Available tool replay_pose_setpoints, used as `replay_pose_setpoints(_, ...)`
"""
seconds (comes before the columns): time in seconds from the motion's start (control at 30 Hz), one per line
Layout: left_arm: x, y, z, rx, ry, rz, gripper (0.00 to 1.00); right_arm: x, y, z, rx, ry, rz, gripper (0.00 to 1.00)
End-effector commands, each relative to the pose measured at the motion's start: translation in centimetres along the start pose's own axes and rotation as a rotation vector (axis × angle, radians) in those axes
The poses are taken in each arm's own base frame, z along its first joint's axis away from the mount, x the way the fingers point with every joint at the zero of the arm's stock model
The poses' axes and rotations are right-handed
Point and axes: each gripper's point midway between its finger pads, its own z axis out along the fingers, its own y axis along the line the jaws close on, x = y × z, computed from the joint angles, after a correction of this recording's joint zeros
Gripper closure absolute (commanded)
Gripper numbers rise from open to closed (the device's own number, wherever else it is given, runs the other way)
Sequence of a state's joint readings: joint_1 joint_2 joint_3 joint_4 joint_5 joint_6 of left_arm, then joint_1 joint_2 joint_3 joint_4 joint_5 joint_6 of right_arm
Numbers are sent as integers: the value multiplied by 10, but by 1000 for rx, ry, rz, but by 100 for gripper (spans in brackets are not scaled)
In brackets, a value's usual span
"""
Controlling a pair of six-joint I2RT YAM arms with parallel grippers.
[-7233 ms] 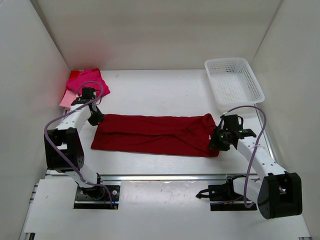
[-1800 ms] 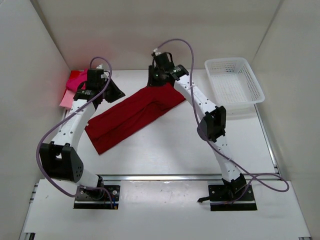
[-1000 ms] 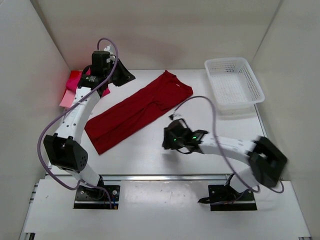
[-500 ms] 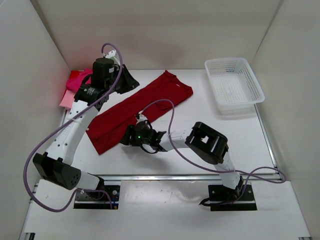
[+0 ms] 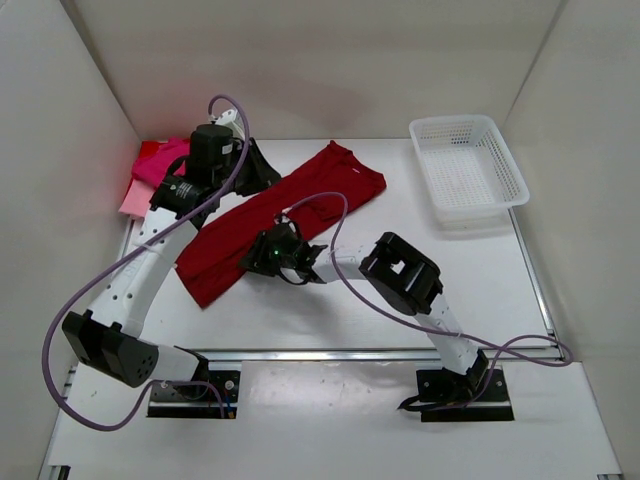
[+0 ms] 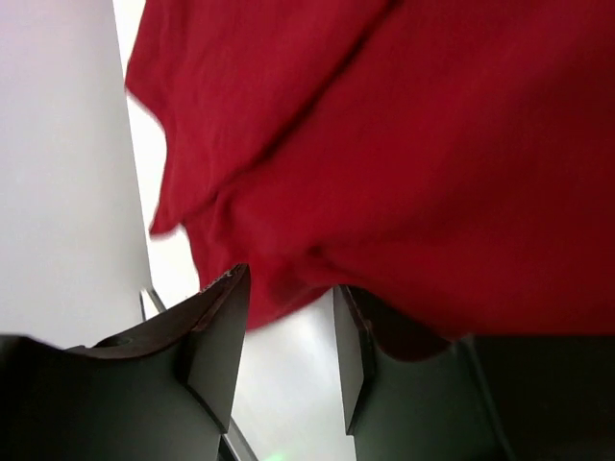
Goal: Fold and stack the t-shirts
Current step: Rotate the rectangle-folded T-shirt at the center of the board.
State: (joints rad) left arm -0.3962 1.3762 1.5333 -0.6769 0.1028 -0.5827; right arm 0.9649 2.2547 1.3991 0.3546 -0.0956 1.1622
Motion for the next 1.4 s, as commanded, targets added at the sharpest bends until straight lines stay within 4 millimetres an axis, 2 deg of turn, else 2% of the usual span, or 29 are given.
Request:
replay_pose_setpoints(0.0, 5, -3, -9, 16, 2, 2, 70, -3, -35, 8, 148, 50, 64, 63)
replay_pose_setpoints(0.07, 2, 1, -10, -3, -11, 9, 71, -6, -33, 8, 170, 51, 70, 63)
replay_pose_setpoints(0.13, 6, -1, -9, 2, -3, 11, 70, 1, -40, 5, 204, 66, 81, 64)
replay_pose_setpoints(0.2, 7, -1, -10, 8, 1, 7, 71, 12, -54, -5, 226, 76, 124, 72)
replay_pose_setpoints(0.23, 10, 1, -7, 2, 6, 5, 70, 10, -51, -6, 198, 77, 136, 82)
replay_pose_setpoints(0.3, 11, 3, -6, -7, 13, 11, 71, 12, -62, -10, 214, 94, 145, 96)
replay_pose_setpoints(0.33, 9, 3, -5, -7, 5, 15, 70, 5, -55, -14, 204, 83, 128, 99)
replay_pose_setpoints(0.37, 12, 4, -4, -12, 15, 20, 71, 8, -61, -19, 213, 84, 122, 99)
replay_pose_setpoints(0.4, 14, 6, -1, -16, 20, 41, 69, 10, -62, -30, 206, 90, 110, 100)
replay_pose_setpoints(0.43, 15, 8, 1, -18, 24, 34, 68, 2, -49, -40, 172, 68, 98, 100)
replay_pose_setpoints(0.53, 31, 22, 18, -40, 74, 42, 64, 2, -79, -81, 204, 78, 64, 100)
replay_pose_setpoints(0.57, 33, 31, 21, -57, 83, 39, 63, 2, -83, -88, 205, 83, 58, 100)
replay_pose_setpoints(0.67, 41, 40, 39, -75, 115, 64, 57, -2, -104, -132, 215, 118, 38, 100)
replay_pose_setpoints(0.73, 49, 50, 61, -99, 157, 84, 52, -7, -116, -158, 212, 126, 0, 96)
replay_pose_setpoints(0.8, 47, 48, 78, -93, 168, 102, 48, -8, -124, -176, 222, 134, -14, 93)
replay_pose_setpoints(0.83, 59, 58, 93, -120, 214, 115, 47, -8, -129, -186, 229, 136, -29, 92)
replay_pose_setpoints(0.87, 54, 54, 98, -115, 212, 125, 47, -8, -135, -193, 241, 145, -27, 90)
replay_pose_setpoints(0.93, 63, 62, 126, -129, 250, 148, 44, -13, -145, -212, 245, 139, -11, 83)
replay_pose_setpoints(0.97, 63, 61, 132, -132, 247, 156, 43, -15, -143, -218, 229, 136, -24, 80)
replay_pose_setpoints(1.0, 69, 62, 145, -133, 270, 160, 42, -12, -148, -224, 235, 149, -11, 74)
replay_pose_setpoints(1.03, 64, 65, 160, -139, 251, 160, 40, -16, -148, -229, 236, 142, -29, 72)
replay_pose_setpoints(1.07, 71, 71, 176, -142, 268, 170, 38, -15, -149, -235, 249, 149, -41, 70)
replay_pose_setpoints(1.1, 62, 64, 183, -125, 248, 182, 36, -12, -152, -241, 271, 159, -50, 68)
replay_pose_setpoints(1.13, 51, 69, 199, -143, 219, 201, 34, -19, -150, -246, 271, 144, -74, 66)
replay_pose_setpoints(1.17, 64, 82, 216, -171, 254, 207, 33, -17, -149, -254, 275, 153, -78, 66)
replay_pose_setpoints(1.2, 46, 72, 224, -149, 215, 219, 31, -19, -143, -259, 260, 154, -85, 65)
replay_pose_setpoints(1.23, 35, 77, 239, -149, 195, 232, 31, -17, -140, -262, 248, 161, -77, 66)
replay_pose_setpoints(1.27, 33, 81, 254, -159, 188, 229, 30, -18, -137, -265, 230, 162, -80, 67)
replay_pose_setpoints(1.37, 22, 95, 279, -177, 145, 229, 29, -21, -127, -276, 224, 144, -103, 67)
